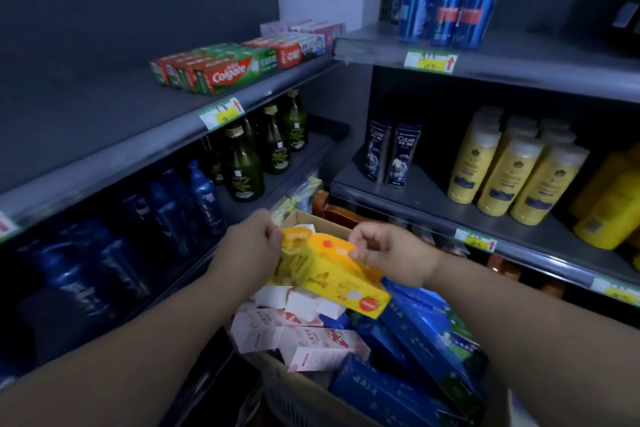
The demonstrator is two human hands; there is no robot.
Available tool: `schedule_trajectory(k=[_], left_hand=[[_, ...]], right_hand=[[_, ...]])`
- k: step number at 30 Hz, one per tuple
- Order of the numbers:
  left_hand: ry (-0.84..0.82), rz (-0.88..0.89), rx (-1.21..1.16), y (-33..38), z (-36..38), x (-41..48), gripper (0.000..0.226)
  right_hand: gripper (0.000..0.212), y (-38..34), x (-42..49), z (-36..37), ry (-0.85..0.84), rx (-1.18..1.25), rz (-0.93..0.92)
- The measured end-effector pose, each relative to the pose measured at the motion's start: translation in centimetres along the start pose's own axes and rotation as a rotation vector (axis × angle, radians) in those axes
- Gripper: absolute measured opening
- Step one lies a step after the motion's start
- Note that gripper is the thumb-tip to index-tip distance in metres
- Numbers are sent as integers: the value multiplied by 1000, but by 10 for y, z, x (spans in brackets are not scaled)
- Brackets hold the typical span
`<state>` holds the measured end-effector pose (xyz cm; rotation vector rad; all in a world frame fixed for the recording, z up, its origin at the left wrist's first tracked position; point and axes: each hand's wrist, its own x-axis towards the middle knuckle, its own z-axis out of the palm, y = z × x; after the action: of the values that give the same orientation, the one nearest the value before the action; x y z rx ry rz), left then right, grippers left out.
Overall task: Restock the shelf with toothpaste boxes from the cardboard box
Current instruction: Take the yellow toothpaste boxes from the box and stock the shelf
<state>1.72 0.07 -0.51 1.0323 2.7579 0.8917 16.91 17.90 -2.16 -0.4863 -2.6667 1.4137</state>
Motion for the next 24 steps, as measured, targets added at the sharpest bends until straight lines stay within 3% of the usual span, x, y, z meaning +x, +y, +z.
schedule_trajectory(k=[7, 10, 16, 24], left_hand=[[173, -36, -76, -22, -80, -45, 20], [227, -37, -59, -36, -111, -68, 18], [334, -43, -40, -77, -173, -125, 19], [482, -188, -60, -161, -284, -259, 18]], right_hand=[[9, -63, 20, -1, -26, 29, -146], [13, -101, 23, 18, -32, 58, -218], [9, -184, 14, 71, -191, 74, -289], [8, -318, -15, 189, -431, 36, -296]])
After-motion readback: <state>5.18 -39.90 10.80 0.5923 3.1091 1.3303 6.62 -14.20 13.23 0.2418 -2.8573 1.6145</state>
